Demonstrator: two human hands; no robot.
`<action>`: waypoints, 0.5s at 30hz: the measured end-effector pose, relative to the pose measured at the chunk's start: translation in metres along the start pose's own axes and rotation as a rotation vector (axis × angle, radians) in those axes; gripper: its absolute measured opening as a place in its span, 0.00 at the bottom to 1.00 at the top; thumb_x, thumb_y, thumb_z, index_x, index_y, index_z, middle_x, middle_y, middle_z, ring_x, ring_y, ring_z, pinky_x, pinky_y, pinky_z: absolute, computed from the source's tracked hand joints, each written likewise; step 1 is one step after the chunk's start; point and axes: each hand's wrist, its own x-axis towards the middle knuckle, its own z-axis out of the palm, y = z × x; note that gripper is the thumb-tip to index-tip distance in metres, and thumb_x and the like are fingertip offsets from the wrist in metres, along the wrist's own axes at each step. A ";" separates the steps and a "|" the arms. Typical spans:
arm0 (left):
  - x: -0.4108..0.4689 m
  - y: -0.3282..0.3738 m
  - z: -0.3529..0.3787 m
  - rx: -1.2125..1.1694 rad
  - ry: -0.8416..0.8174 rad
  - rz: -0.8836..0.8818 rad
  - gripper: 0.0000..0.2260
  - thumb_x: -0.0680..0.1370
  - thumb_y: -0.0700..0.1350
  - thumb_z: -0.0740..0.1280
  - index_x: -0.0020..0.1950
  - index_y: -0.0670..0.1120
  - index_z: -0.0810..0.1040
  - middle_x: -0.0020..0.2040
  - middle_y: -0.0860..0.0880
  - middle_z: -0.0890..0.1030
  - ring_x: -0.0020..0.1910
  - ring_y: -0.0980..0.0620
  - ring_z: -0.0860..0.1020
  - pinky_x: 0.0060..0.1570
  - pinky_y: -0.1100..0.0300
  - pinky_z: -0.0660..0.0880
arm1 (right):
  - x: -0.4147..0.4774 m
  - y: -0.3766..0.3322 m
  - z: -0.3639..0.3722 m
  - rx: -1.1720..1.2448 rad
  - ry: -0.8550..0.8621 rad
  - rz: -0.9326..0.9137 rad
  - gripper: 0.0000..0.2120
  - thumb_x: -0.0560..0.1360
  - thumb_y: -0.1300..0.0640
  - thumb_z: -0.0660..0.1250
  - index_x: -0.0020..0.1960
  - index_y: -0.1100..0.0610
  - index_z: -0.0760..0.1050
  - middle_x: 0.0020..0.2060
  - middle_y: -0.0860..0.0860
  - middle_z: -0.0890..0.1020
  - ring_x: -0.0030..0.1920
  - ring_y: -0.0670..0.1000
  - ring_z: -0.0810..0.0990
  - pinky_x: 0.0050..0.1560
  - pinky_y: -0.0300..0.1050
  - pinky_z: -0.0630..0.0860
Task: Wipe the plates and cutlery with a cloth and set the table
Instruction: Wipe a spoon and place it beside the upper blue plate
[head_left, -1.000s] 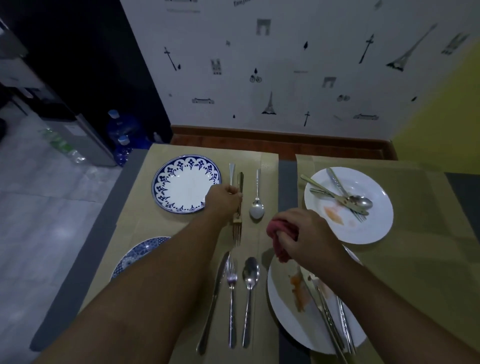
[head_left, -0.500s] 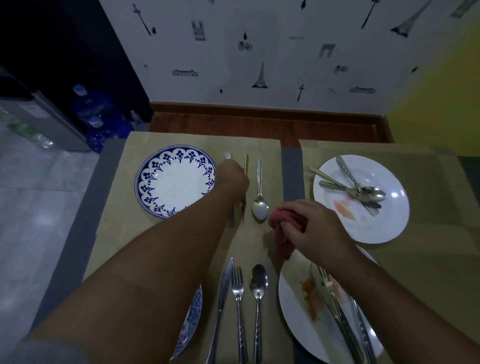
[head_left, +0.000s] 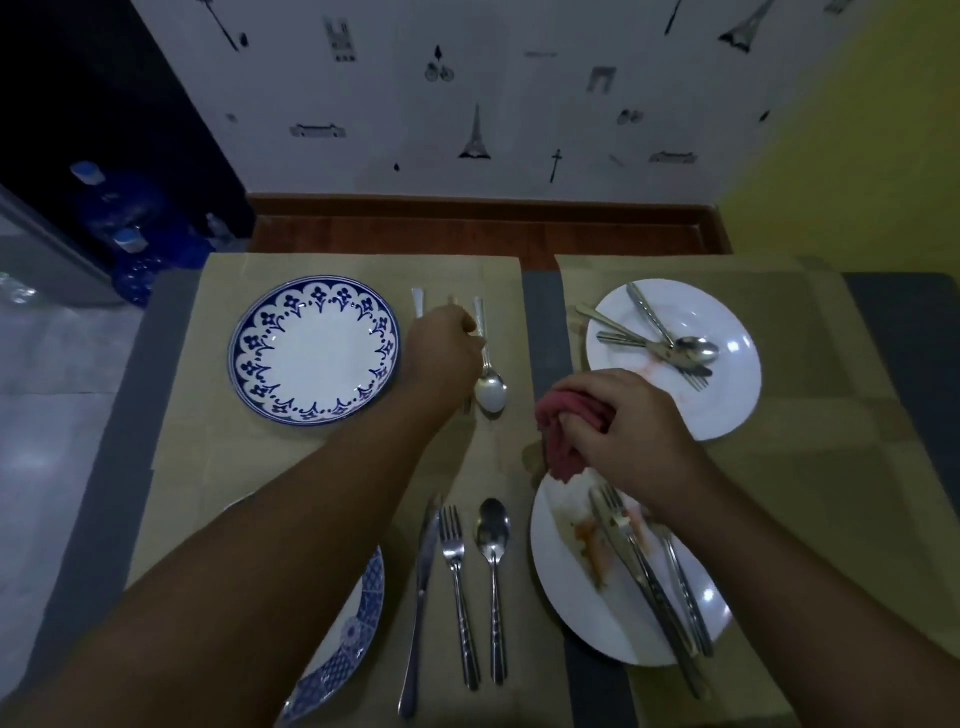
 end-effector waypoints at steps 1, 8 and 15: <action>-0.008 0.000 -0.001 -0.019 -0.004 0.011 0.11 0.79 0.43 0.70 0.60 0.42 0.82 0.54 0.45 0.84 0.49 0.50 0.82 0.49 0.58 0.81 | -0.005 0.001 -0.003 -0.006 0.011 0.018 0.12 0.73 0.62 0.70 0.53 0.48 0.83 0.46 0.44 0.82 0.49 0.41 0.76 0.49 0.30 0.72; -0.020 -0.026 -0.009 -0.016 -0.010 -0.114 0.10 0.80 0.41 0.69 0.60 0.41 0.81 0.55 0.44 0.83 0.46 0.51 0.81 0.35 0.65 0.77 | -0.035 0.003 -0.015 0.013 0.107 0.110 0.14 0.72 0.62 0.72 0.52 0.44 0.83 0.45 0.38 0.81 0.49 0.40 0.78 0.49 0.35 0.76; -0.026 -0.031 0.002 0.039 -0.082 -0.126 0.06 0.78 0.42 0.71 0.52 0.40 0.82 0.45 0.44 0.84 0.36 0.49 0.82 0.38 0.56 0.82 | -0.043 -0.004 -0.008 0.063 0.117 0.104 0.14 0.73 0.62 0.72 0.54 0.48 0.83 0.46 0.40 0.81 0.48 0.41 0.80 0.49 0.38 0.79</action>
